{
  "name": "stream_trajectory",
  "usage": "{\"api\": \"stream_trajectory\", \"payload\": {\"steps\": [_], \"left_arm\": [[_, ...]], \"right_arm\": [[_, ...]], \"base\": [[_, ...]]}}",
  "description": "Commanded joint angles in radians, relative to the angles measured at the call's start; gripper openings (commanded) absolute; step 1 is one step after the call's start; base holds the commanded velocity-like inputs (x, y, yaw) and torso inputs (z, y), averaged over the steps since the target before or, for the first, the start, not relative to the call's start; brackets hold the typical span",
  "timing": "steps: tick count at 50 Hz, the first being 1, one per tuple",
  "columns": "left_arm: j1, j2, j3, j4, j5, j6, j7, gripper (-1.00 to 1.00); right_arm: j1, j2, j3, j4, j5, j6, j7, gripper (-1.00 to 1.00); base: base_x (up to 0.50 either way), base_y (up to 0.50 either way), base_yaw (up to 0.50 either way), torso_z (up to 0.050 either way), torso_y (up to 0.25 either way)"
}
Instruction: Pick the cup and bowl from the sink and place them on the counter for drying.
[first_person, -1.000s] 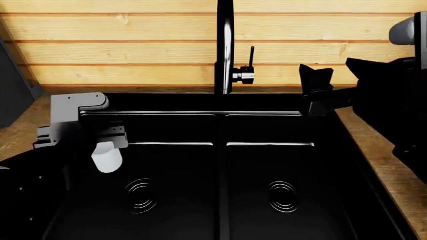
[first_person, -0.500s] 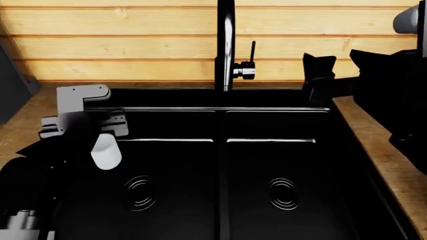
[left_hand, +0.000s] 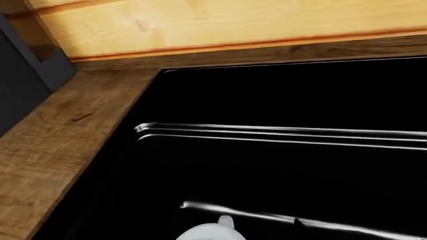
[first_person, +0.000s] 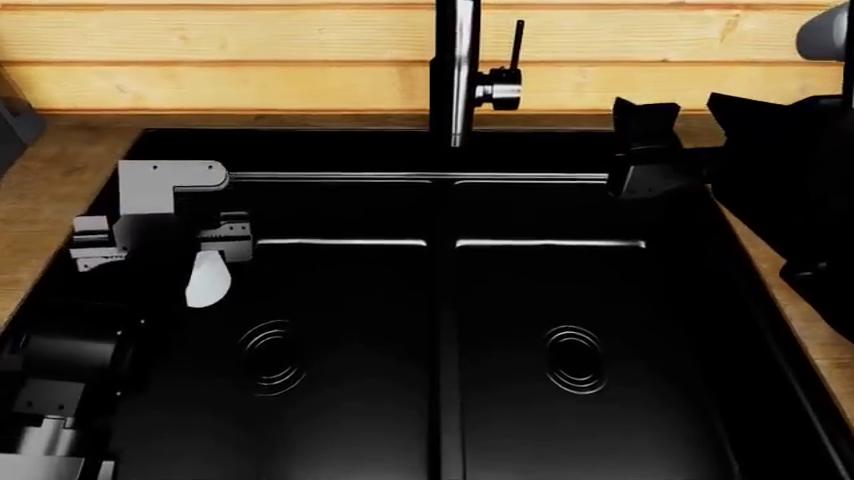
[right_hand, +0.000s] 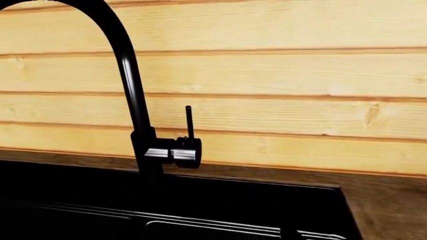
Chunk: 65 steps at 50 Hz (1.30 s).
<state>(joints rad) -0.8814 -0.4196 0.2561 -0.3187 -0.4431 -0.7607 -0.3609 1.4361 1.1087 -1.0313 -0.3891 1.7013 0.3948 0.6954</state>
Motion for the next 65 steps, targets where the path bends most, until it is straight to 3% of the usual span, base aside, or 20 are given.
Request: {"api": "stream_trajectory", "payload": {"steps": [1,25,40,65], "left_arm": [[0.007,0.009,-0.008,0.028,0.006,-0.008,-0.019,1.0],[0.029,0.026,-0.076,0.002,-0.01,0.027,-0.076,1.0],[0.042,0.022,-0.125,-0.02,-0.062,0.044,-0.038,1.0],[0.009,0.042,-0.101,-0.099,-0.073,0.037,0.008,1.0]], "right_arm": [[-0.008,-0.001,0.011,-0.008,-0.012,-0.006,-0.006,1.0],[-0.008,-0.004,0.018,-0.015,-0.014,-0.004,-0.005,1.0],[-0.017,-0.007,0.017,-0.025,-0.023,-0.006,-0.005,1.0],[-0.016,-0.014,0.024,-0.033,-0.022,-0.004,0.009,1.0]], "base": [[0.0,0.0,0.0,0.008,-0.121],[0.0,0.0,0.0,0.007,-0.114],[0.0,0.0,0.0,0.002,-0.013],[0.0,0.0,0.0,0.0,0.0]]}}
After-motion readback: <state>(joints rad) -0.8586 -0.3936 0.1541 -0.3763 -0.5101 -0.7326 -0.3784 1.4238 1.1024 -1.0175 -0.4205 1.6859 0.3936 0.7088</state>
